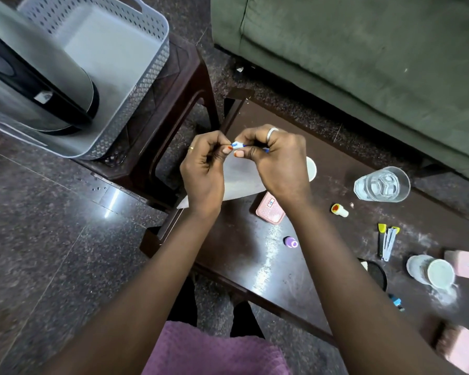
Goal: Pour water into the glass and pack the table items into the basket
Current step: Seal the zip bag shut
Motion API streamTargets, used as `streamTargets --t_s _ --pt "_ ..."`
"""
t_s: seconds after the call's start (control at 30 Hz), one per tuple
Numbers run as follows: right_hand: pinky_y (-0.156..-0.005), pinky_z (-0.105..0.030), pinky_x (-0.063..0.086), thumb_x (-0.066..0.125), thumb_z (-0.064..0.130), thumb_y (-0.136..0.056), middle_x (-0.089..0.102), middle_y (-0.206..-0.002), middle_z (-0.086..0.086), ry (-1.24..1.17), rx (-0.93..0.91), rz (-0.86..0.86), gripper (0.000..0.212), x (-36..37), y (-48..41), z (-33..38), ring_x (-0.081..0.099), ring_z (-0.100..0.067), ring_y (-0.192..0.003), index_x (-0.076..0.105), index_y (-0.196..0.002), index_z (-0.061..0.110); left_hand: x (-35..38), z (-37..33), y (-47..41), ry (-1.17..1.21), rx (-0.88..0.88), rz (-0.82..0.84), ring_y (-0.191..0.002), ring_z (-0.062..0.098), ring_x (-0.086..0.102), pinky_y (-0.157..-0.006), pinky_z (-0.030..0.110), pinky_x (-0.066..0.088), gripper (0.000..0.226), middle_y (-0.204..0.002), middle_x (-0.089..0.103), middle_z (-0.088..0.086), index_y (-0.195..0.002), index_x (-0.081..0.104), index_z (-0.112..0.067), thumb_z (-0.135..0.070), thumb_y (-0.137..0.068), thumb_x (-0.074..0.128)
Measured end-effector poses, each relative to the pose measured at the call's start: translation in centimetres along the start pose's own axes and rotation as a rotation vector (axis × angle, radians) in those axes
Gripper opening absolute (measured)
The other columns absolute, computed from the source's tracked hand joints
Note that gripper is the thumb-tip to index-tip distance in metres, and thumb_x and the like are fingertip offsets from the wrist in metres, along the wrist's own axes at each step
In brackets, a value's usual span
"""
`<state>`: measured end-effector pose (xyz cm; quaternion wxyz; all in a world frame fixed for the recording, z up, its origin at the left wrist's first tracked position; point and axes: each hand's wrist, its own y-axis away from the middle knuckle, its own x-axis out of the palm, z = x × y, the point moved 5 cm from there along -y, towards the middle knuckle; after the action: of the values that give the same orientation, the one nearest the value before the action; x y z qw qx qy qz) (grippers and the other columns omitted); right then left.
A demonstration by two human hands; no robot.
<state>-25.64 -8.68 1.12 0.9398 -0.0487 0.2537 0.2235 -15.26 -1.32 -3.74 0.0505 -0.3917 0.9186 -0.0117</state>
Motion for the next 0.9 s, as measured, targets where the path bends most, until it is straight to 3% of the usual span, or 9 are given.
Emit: streamTargets --t_s 0.23,0.43,0.6,0.8,0.9 --pt "-0.066 -0.009 0.041 0.071 -0.004 -0.070 0.070 -0.077 -0.007 0.123 -0.056 0.001 0.014 -0.5 -0.2 -0.1 0.056 -0.009 -0.071 0.073 -0.081 0.005 1.6 -0.4 -0.2 -0.215 0.106 0.128 -0.078 -0.010 0.044 -0.070 0.005 0.035 0.018 -0.080 0.043 -0.017 -0.085 0.054 -0.005 0.007 -0.080 0.043" --pt "-0.065 -0.012 0.039 0.070 -0.005 -0.068 0.068 -0.074 -0.010 0.200 -0.056 0.000 0.012 -1.6 -0.5 -1.2 0.057 -0.015 -0.069 0.071 -0.076 0.003 2.4 -0.7 0.1 -0.219 0.133 0.164 -0.077 -0.011 0.042 -0.070 0.003 0.033 0.026 -0.079 0.039 -0.017 -0.084 0.047 -0.018 0.006 -0.080 0.039" --pt "-0.067 -0.006 0.037 0.069 -0.007 -0.069 0.070 -0.077 -0.012 0.231 -0.017 -0.035 0.012 -3.2 -0.7 -3.0 0.056 -0.012 -0.071 0.072 -0.076 0.003 2.0 -0.6 0.0 -0.172 0.130 0.136 -0.075 -0.008 0.040 -0.070 0.009 0.033 0.029 -0.080 0.038 -0.017 -0.081 0.043 -0.022 0.006 -0.080 0.037" --pt "-0.072 0.005 0.035 0.067 -0.015 -0.067 0.071 -0.092 -0.011 0.251 0.051 -0.093 0.022 -5.2 -0.7 -5.5 0.058 -0.011 -0.080 0.072 -0.083 -0.001 0.6 -0.1 -0.7 -0.086 0.115 0.070 -0.075 -0.002 0.040 -0.073 0.022 0.035 0.016 -0.081 0.042 -0.019 -0.084 0.044 -0.021 -0.006 -0.084 0.037" --pt "-0.074 0.008 0.033 0.068 -0.014 -0.068 0.072 -0.102 -0.011 0.242 0.114 -0.078 0.022 -6.0 -0.6 -6.8 0.059 -0.009 -0.086 0.072 -0.086 -0.001 -0.1 0.0 -1.7 -0.052 0.119 0.054 -0.077 -0.002 0.042 -0.075 0.020 0.035 0.025 -0.081 0.047 -0.023 -0.082 0.045 -0.027 -0.004 -0.086 0.038"
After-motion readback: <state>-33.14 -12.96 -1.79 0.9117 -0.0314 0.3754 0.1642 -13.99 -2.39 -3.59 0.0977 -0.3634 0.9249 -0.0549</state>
